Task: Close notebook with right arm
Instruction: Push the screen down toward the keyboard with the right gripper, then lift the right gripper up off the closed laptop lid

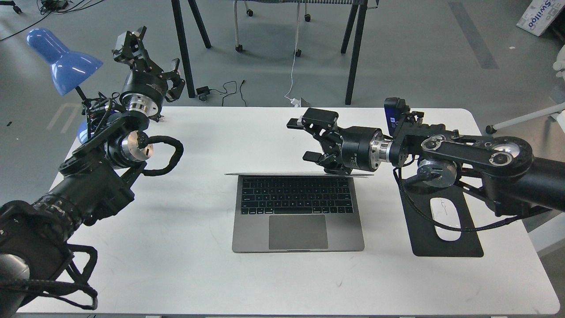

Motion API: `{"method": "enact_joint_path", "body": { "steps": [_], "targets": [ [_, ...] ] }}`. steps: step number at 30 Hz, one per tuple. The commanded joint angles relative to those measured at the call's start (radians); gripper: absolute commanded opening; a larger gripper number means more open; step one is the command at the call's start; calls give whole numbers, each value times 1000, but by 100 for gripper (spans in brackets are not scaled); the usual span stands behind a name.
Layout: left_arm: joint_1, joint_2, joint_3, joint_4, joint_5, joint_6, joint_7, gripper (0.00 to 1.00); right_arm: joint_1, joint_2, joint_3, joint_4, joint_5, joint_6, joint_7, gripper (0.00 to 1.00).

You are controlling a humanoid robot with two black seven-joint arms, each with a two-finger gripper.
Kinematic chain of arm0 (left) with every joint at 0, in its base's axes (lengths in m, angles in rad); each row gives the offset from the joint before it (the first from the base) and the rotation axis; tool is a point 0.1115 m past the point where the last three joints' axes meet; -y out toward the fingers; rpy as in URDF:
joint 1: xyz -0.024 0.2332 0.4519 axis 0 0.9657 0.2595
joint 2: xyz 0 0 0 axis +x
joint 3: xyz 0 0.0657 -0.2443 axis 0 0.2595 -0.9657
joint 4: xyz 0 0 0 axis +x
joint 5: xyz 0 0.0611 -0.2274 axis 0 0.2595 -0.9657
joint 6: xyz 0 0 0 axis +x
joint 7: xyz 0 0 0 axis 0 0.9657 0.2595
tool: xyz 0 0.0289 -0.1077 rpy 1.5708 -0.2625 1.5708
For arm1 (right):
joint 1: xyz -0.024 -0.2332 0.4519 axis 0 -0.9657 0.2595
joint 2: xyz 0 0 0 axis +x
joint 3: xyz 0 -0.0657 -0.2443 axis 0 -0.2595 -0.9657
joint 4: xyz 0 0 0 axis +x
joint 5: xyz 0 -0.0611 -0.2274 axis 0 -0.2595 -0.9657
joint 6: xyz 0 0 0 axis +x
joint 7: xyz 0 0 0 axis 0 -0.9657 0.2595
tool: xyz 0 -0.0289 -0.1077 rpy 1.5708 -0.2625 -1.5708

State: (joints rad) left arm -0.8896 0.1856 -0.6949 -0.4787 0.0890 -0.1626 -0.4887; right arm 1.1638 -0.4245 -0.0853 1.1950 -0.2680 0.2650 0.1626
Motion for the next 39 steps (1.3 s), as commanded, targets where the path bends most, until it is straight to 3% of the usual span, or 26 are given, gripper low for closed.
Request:
{"method": "enact_joint_path", "body": {
  "steps": [1, 15, 39],
  "targets": [
    [0, 0, 0, 0, 0, 0, 0, 100, 2, 1, -30, 29, -33, 0, -2, 100],
    [0, 2, 0, 2, 0, 0, 0, 100, -15, 29, -152, 84, -68, 0, -12, 100],
    [0, 2, -2, 3, 0, 0, 0, 100, -161, 81, -223, -26, -89, -12, -15, 100]
  ]
}}
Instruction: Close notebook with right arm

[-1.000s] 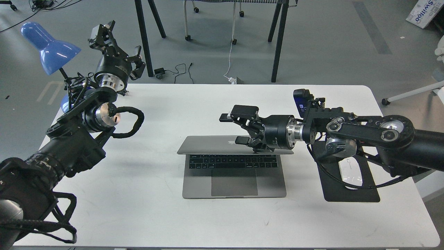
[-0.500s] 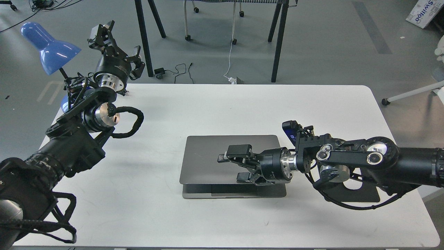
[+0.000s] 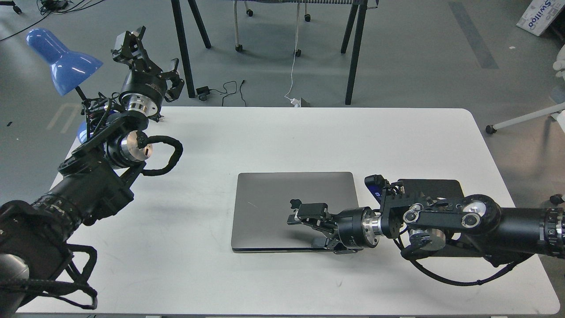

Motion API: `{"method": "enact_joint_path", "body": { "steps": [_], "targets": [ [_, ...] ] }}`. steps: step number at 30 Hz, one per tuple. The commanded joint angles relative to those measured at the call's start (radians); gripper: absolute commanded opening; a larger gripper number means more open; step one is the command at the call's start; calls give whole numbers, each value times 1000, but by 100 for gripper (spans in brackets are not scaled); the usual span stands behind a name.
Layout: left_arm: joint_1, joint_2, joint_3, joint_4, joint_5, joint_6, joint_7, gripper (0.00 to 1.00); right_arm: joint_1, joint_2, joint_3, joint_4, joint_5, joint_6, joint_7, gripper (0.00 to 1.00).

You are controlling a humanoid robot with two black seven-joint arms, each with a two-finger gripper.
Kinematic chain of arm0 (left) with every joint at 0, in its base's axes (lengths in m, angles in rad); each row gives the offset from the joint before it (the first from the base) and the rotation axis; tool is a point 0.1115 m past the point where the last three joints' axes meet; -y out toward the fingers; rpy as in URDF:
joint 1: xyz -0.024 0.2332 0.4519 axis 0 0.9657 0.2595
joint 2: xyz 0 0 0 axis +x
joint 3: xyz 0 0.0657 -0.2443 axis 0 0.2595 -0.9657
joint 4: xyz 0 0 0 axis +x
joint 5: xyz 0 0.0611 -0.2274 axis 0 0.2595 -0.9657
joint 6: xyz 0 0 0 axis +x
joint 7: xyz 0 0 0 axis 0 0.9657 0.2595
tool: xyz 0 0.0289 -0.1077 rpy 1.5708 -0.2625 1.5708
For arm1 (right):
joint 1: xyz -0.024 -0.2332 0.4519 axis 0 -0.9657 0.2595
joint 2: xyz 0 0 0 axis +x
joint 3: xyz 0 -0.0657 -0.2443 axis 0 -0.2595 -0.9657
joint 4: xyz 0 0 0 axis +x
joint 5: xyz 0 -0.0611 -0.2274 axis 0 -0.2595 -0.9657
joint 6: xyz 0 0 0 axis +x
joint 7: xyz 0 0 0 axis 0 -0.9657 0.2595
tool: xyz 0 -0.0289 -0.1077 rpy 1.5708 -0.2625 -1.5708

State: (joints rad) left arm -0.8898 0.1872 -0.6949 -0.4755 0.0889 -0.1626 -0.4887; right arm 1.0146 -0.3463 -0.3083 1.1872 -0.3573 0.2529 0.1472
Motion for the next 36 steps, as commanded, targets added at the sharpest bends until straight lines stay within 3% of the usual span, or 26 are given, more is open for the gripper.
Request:
{"method": "enact_joint_path", "body": {
  "steps": [1, 7, 13, 26, 36],
  "targets": [
    [0, 0, 0, 0, 0, 0, 0, 100, -13, 6, 0, -20, 0, 0, 0, 100],
    [0, 0, 0, 0, 0, 0, 0, 100, 24, 7, 47, -24, 4, 0, 0, 100],
    [0, 0, 0, -2, 0, 0, 0, 100, 38, 0, 260, -101, 3, 3, 5, 100],
    [0, 0, 0, 0, 0, -2, 0, 100, 27, 21, 869, -521, 18, 9, 12, 100],
    [0, 0, 0, -2, 0, -2, 0, 100, -82, 21, 1230, -515, 127, 84, 15, 100]
  ]
}}
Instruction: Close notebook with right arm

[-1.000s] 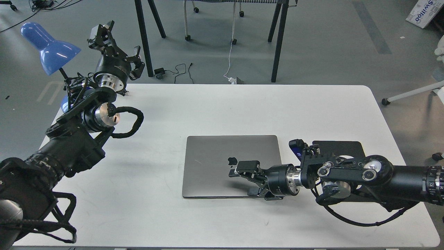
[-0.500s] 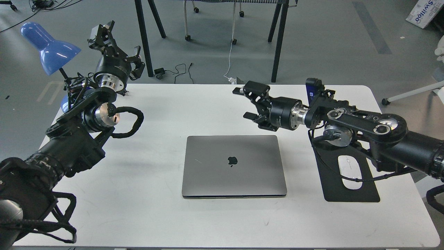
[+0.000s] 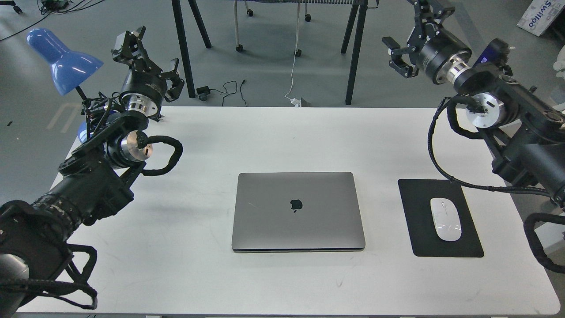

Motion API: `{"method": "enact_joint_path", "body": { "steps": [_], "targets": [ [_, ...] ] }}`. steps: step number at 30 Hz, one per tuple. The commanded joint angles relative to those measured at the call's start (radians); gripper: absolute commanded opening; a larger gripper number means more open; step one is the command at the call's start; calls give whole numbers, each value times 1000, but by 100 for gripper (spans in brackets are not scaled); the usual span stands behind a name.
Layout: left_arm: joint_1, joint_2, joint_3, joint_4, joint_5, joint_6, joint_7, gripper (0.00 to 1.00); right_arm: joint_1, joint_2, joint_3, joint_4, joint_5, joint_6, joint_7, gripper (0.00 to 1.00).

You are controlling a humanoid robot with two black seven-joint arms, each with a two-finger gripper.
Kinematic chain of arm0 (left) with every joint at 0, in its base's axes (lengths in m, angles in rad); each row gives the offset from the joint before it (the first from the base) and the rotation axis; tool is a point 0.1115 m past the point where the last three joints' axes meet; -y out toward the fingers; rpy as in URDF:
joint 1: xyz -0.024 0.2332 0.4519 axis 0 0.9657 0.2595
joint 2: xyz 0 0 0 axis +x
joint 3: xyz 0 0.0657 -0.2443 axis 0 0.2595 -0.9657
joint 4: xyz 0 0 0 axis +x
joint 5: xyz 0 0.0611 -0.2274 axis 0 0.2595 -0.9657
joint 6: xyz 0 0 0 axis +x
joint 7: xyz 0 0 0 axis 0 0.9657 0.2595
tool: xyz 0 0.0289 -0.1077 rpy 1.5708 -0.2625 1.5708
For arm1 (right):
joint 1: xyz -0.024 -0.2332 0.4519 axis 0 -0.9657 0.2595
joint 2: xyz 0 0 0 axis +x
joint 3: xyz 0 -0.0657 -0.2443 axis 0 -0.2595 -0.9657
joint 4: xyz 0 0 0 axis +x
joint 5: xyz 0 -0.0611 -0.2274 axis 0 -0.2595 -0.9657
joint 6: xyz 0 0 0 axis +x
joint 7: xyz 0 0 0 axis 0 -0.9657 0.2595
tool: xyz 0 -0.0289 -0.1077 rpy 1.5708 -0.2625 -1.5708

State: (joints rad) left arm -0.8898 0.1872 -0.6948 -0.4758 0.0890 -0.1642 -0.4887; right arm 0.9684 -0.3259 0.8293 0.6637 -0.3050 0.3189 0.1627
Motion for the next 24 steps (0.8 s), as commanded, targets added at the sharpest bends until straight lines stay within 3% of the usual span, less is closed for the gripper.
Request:
{"method": "enact_joint_path", "body": {
  "steps": [1, 12, 24],
  "targets": [
    [0, 0, 0, -1, 0, 0, 0, 100, -43, 1, 108, 8, 114, 20, 0, 100],
    [0, 0, 0, 0, 0, 0, 0, 100, -188, 1, 166, 143, 204, 22, 0, 100],
    [0, 0, 0, 0, 0, 0, 0, 100, -200, 18, 179, 145, 202, 11, 0, 100]
  ]
}}
